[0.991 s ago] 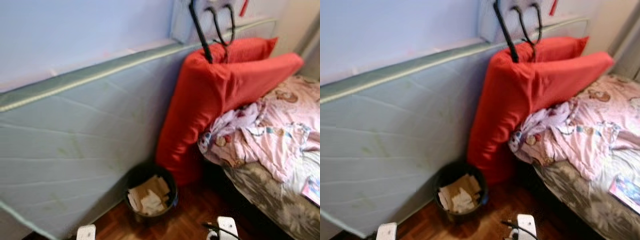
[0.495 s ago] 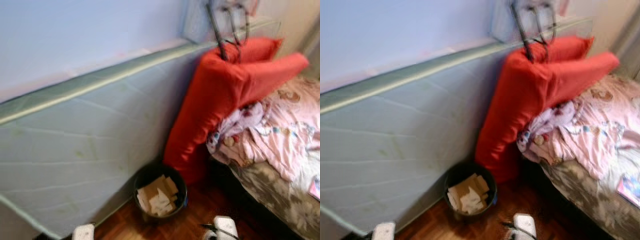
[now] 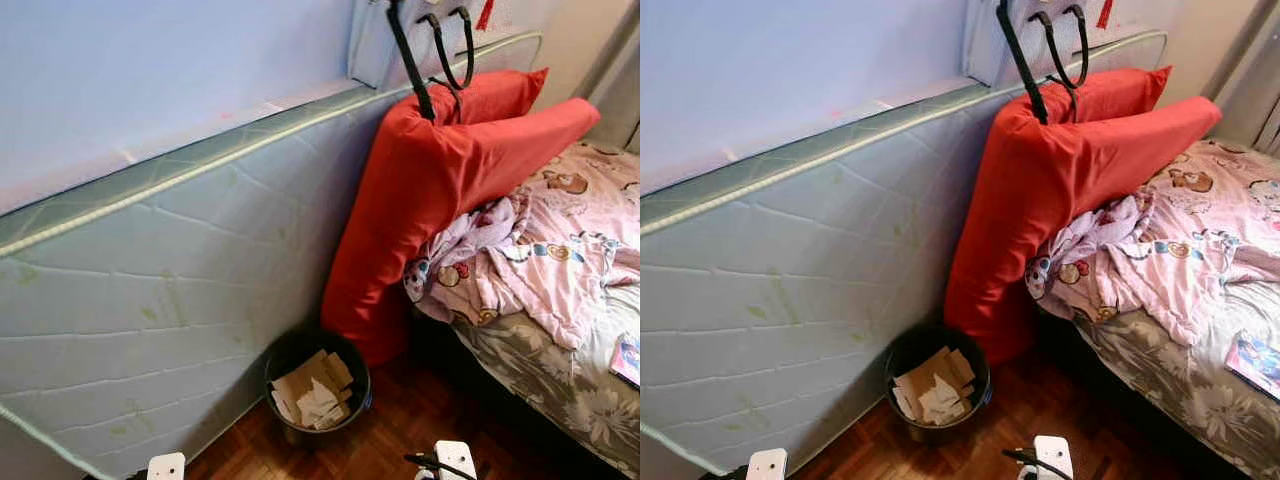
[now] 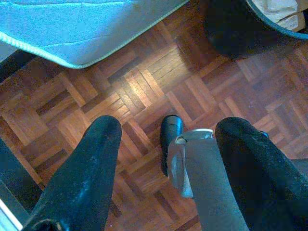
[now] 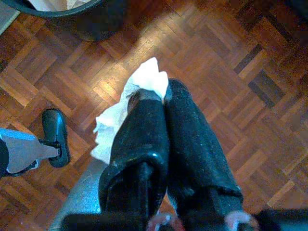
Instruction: Clean up the room
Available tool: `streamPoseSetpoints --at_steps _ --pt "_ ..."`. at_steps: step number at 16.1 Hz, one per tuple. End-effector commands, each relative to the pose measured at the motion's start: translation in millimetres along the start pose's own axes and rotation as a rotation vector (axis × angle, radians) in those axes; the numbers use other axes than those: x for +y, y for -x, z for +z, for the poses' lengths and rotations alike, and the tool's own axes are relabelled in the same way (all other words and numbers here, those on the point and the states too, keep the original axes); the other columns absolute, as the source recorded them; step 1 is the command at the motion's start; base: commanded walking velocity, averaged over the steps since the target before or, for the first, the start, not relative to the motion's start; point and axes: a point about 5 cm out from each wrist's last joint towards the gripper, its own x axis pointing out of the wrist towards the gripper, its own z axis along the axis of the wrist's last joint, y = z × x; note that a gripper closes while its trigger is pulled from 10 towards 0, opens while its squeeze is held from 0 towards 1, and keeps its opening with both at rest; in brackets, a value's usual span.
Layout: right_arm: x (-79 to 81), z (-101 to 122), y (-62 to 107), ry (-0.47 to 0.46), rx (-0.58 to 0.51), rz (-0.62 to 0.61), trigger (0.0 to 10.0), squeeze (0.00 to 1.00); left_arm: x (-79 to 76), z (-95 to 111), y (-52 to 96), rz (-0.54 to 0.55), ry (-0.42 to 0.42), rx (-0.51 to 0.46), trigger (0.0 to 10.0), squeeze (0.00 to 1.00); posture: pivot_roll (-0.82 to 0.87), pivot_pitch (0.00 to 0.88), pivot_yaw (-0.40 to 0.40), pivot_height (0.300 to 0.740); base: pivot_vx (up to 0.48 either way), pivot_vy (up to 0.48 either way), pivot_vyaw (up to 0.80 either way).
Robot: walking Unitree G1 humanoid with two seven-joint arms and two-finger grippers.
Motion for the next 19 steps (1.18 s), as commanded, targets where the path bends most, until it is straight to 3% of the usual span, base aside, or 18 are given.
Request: streamPoseSetpoints --at_steps 1,3,8,17,19 --pt "1.1 2 -0.6 -0.002 -0.007 -0.002 10.0 0.0 -0.4 -4 0.9 0.014 -0.01 0.008 10.0 0.0 0.1 0.0 -0.093 0.726 0.0 0.0 0.0" --pt "4.2 5 -1.2 0.013 -0.016 0.007 10.0 0.0 -0.5 -5 1.0 0.014 -0.006 0.008 10.0 0.0 0.1 0.0 -0.093 0.726 0.0 0.0 0.0" --pt "6.6 10 -2.4 0.013 -0.025 0.008 10.0 0.0 -0.4 -4 0.8 0.017 -0.009 0.008 10.0 0.0 0.1 0.0 -0.094 0.726 0.241 0.0 0.73" --pt "3.5 10 -2.2 0.042 -0.022 0.005 10.0 0.0 -0.5 -4 0.8 0.021 -0.008 0.006 10.0 0.0 0.1 0.0 -0.097 0.726 0.241 0.0 0.0" --pt "7.3 14 -2.8 0.047 -0.045 0.015 10.0 0.0 -0.8 -4 0.8 0.02 -0.007 0.006 10.0 0.0 0.1 0.0 -0.097 0.726 0.12 0.0 0.8"
